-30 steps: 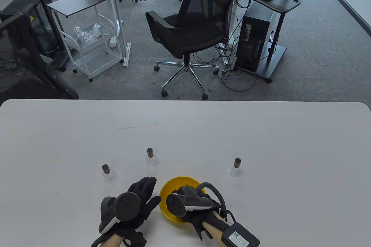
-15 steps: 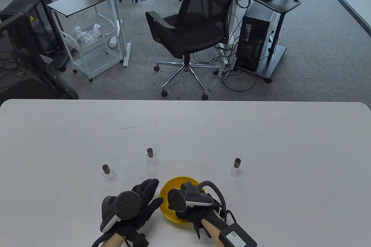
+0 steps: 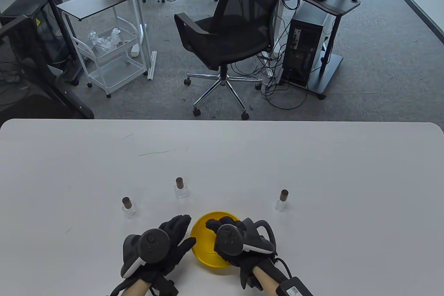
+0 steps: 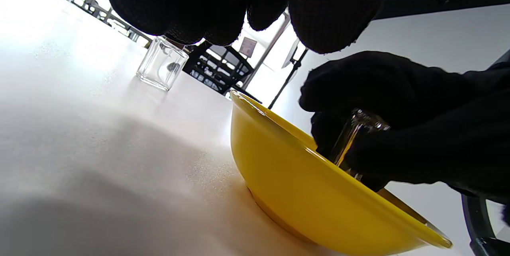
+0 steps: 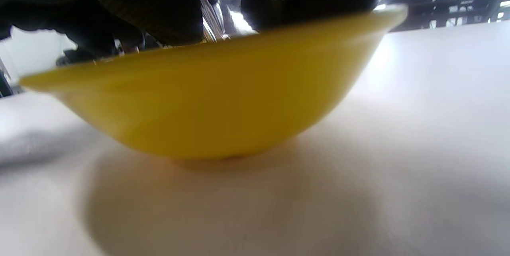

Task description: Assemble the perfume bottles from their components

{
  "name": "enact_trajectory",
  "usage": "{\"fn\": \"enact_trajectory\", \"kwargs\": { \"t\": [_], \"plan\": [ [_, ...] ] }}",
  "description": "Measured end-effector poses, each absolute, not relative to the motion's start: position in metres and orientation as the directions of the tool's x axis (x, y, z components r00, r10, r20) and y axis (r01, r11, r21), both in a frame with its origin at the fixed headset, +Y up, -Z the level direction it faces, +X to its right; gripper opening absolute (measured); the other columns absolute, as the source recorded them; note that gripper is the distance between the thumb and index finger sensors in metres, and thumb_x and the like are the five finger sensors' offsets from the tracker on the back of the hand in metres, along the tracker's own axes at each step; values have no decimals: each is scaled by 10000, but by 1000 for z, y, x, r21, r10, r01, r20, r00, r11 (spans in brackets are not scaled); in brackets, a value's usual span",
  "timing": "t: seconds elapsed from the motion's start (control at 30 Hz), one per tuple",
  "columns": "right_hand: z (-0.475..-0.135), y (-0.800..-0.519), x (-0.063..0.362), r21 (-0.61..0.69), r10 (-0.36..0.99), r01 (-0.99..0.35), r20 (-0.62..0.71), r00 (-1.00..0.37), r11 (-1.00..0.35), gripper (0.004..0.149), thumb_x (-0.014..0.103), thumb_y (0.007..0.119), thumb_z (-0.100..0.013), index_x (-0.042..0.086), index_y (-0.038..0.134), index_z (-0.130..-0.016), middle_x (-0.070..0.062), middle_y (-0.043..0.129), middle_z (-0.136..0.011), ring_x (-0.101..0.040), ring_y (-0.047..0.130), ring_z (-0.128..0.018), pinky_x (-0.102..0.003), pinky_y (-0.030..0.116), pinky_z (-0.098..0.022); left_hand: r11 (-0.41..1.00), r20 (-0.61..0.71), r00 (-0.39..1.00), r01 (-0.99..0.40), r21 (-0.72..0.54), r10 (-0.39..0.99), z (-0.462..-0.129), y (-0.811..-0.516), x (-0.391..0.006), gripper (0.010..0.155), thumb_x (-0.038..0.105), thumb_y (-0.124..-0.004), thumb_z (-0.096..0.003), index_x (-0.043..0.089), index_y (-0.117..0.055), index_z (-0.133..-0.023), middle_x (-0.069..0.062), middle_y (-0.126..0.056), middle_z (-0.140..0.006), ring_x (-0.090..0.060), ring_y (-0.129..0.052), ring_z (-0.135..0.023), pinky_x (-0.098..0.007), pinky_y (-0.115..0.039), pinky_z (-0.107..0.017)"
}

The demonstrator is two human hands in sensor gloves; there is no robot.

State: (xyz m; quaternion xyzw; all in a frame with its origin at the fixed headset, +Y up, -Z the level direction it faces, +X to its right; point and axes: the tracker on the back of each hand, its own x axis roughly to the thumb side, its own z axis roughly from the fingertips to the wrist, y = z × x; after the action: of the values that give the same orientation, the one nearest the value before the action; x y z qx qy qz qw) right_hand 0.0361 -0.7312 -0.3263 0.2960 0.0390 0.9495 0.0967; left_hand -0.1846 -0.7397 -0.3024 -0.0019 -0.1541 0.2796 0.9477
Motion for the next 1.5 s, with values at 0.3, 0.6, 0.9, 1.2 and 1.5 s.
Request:
{"fn": "enact_trajectory", "kwargs": {
  "t": [0.3, 0.6, 0.9, 1.2, 1.5],
  "plan": [
    [-313, -708, 69, 49, 505, -567, 521, -688, -822, 427, 334, 742, -592, 174, 630, -972, -197, 636, -992, -481, 819, -786, -400, 834, -474, 867, 301, 818, -492, -77, 491, -303, -739, -185, 658, 459, -751, -536, 219, -544, -1112, -135, -621, -1112, -401, -679, -973, -494, -662, -710],
    [-315, -710, 102, 52, 753, -827, 447, -482, -560, 433, 367, 716, -611, 156, 633, -980, -173, 691, -964, -454, 876, -732, -368, 857, -438, 878, 323, 823, -476, -56, 467, -300, -733, -181, 657, 461, -751, -536, 220, -548, -1113, -135, -625, -1112, -400, -684, -971, -494, -664, -708],
    [-312, -732, 133, -70, 937, -972, 259, -234, -223, 454, 422, 705, -611, 139, 660, -963, -129, 806, -847, -375, 970, -585, -295, 884, -338, 886, 364, 819, -463, -37, 443, -296, -722, -171, 641, 461, -755, -534, 224, -578, -1104, -131, -636, -1110, -398, -691, -971, -497, -663, -711],
    [-312, -734, 142, -87, 964, -986, 213, -160, -144, 447, 415, 672, -620, 144, 640, -975, -124, 829, -817, -348, 993, -538, -269, 891, -305, 957, 447, 849, -280, -72, 282, -295, -713, -122, 591, 442, -799, -517, 244, -689, -1062, -91, -748, -1072, -379, -759, -949, -492, -703, -692],
    [-314, -733, 151, -92, 978, -992, 182, -98, -82, 445, 388, 631, -638, 134, 592, -1002, -132, 818, -829, -353, 989, -553, -269, 890, -313, 987, 480, 871, -29, -159, 103, -308, -721, -74, 551, 410, -865, -478, 261, -780, -1002, -66, -863, -998, -330, -826, -920, -475, -743, -670]
  ]
}}
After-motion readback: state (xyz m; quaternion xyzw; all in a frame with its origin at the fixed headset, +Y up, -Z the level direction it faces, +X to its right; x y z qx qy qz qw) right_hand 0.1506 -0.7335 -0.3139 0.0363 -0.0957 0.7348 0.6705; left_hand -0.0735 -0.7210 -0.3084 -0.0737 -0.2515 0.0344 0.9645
